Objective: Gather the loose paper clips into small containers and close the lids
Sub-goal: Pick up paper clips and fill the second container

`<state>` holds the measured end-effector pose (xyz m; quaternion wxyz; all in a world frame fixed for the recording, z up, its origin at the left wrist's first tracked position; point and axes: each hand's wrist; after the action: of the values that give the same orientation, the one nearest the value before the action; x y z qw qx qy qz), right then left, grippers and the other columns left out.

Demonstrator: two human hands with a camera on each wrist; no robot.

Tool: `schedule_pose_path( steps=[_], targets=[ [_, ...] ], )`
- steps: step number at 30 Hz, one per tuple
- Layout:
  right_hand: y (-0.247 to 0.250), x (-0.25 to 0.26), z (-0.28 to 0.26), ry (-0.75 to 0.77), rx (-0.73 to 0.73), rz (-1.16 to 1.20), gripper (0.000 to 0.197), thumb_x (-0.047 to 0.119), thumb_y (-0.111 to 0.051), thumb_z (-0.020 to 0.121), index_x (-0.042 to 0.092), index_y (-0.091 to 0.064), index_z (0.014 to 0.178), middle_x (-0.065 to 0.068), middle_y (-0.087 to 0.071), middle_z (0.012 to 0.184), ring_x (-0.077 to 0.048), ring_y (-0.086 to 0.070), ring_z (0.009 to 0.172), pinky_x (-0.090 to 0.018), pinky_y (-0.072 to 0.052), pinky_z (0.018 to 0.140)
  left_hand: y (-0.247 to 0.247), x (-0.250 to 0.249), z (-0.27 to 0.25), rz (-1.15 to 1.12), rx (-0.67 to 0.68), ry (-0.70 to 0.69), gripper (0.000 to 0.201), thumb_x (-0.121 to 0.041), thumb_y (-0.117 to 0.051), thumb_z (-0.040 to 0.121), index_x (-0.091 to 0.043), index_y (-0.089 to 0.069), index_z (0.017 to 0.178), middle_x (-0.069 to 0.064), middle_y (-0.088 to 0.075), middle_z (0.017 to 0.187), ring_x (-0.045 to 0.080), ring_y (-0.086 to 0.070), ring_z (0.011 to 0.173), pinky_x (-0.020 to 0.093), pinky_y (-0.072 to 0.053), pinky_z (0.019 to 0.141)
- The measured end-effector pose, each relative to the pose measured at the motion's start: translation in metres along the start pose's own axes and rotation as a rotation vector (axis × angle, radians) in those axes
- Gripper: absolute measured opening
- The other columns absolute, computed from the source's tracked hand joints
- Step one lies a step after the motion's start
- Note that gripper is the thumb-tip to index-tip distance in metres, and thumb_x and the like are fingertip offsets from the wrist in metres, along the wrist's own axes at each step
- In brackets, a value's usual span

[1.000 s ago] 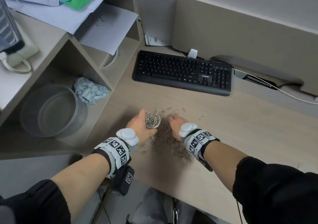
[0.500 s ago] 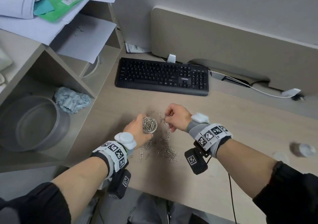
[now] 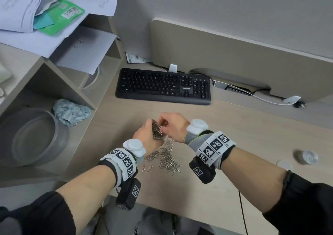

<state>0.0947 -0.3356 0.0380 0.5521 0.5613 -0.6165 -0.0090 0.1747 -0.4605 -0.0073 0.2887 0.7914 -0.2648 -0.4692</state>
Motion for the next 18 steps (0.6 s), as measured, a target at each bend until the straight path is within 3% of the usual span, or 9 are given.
schedule_pose_path(
  steps=[3,7,9,13,18],
  targets=[
    [0.002,0.002,0.002,0.015,0.024,0.005,0.016,0.008,-0.060,0.086,0.013,-0.068,0.099,-0.005,-0.068,0.088,-0.025,-0.063,0.077,-0.036,-0.055,0.076,0.001,0.004,-0.001,-0.029,-0.012,0.024,0.068,-0.032,-0.076,0.070,-0.020,-0.039,0.125,0.003,-0.062,0.111,0.029,-0.062,0.088,0.033,-0.048,0.071],
    [0.009,0.007,0.010,0.012,-0.039,0.116,0.012,0.003,-0.060,0.087,0.009,-0.068,0.094,0.002,-0.062,0.071,-0.024,-0.063,0.074,-0.044,-0.056,0.079,0.005,0.005,-0.003,-0.036,-0.038,0.008,0.066,-0.032,-0.075,0.070,-0.021,-0.039,0.124,0.000,-0.063,0.109,0.028,-0.062,0.089,0.032,-0.046,0.072],
    [0.009,0.010,0.013,0.032,-0.056,0.084,0.012,0.004,-0.061,0.088,0.009,-0.068,0.096,0.003,-0.063,0.074,-0.019,-0.059,0.075,-0.041,-0.054,0.081,0.007,0.006,-0.002,-0.034,-0.041,-0.003,0.066,-0.034,-0.075,0.070,-0.022,-0.040,0.125,-0.002,-0.063,0.107,0.027,-0.062,0.089,0.032,-0.046,0.072],
    [0.000,0.013,0.009,0.120,0.027,-0.154,0.016,0.010,-0.060,0.088,0.014,-0.070,0.100,-0.004,-0.071,0.099,-0.020,-0.059,0.088,-0.030,-0.047,0.083,0.012,0.010,0.002,-0.047,-0.022,-0.002,0.057,-0.035,-0.073,0.069,-0.024,-0.043,0.116,-0.002,-0.064,0.101,0.023,-0.061,0.080,0.029,-0.041,0.064],
    [-0.003,0.007,0.020,0.079,-0.067,-0.012,0.009,0.015,-0.063,0.086,0.021,-0.069,0.089,0.007,-0.066,0.080,-0.013,-0.057,0.075,-0.028,-0.047,0.075,0.015,0.017,0.002,-0.039,-0.030,0.005,0.060,-0.035,-0.074,0.070,-0.022,-0.041,0.118,-0.002,-0.063,0.099,0.024,-0.060,0.079,0.029,-0.040,0.065]
  ],
)
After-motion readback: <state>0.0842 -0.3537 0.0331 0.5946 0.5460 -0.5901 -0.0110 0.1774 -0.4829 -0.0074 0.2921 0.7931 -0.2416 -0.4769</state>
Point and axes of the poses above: each hand's wrist, its own z-axis towards the middle knuckle, its own y-axis out of the back of the hand, x = y × z
